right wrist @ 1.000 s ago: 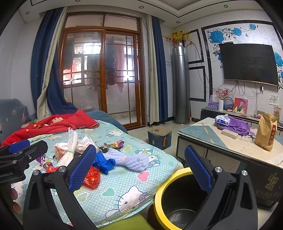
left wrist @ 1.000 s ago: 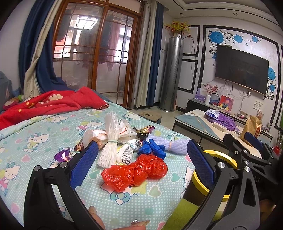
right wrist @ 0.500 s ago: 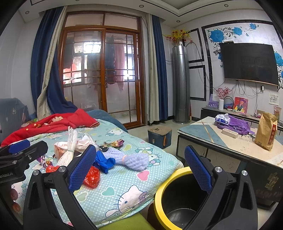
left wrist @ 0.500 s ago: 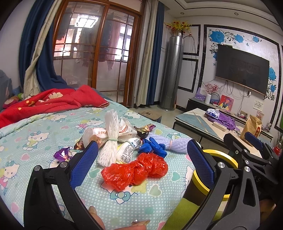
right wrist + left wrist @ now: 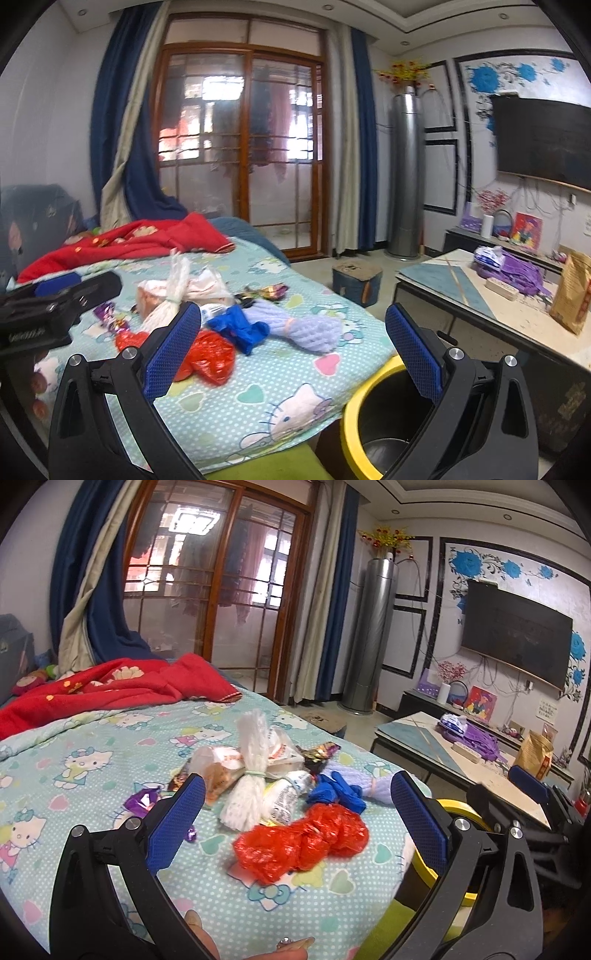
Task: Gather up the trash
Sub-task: 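Grasp the purple candy wrapper with the left tool while the right tool grasps the red plastic bag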
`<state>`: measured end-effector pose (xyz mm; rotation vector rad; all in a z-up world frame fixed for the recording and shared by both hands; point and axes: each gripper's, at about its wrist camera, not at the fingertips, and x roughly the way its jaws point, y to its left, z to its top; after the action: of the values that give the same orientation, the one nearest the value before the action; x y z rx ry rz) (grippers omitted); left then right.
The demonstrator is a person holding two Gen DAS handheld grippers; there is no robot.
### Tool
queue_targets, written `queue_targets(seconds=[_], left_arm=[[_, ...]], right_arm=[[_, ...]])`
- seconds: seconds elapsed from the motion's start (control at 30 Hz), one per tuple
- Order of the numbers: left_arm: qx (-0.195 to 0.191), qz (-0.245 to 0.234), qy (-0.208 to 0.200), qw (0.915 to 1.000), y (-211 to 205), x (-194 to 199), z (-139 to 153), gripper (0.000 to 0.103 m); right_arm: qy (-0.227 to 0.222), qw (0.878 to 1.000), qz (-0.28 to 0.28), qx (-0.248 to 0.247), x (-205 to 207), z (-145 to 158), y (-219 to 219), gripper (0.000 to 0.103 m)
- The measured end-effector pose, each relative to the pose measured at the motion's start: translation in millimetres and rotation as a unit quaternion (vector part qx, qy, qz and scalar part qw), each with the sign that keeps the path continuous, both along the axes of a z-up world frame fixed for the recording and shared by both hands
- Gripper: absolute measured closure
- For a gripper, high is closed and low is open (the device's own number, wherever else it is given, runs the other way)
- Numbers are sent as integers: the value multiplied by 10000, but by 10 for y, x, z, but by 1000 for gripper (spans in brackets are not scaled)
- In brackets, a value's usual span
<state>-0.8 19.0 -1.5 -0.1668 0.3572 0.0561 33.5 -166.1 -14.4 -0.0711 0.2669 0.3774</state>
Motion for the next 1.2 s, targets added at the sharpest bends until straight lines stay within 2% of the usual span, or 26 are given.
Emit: queue_targets(seconds=[0.27,0.67,0.93,1.2], left_arm=[[-106,319,21,9994,235,21,15,11],[-258,806,176,9963,633,89,-18,11],[-416,1079,534,9919,975,184,-178,11],[-641,1363,1034,9832,1314,346,-458,11]], right_arm=[[60,9979,559,-333,-16,-1,314,6],[405,9929,1055,-377,115,2,682,6],[874,9891,1144,-298,353,-101,849,6],[1331,9855,1007,-320,549,-286,925,6]])
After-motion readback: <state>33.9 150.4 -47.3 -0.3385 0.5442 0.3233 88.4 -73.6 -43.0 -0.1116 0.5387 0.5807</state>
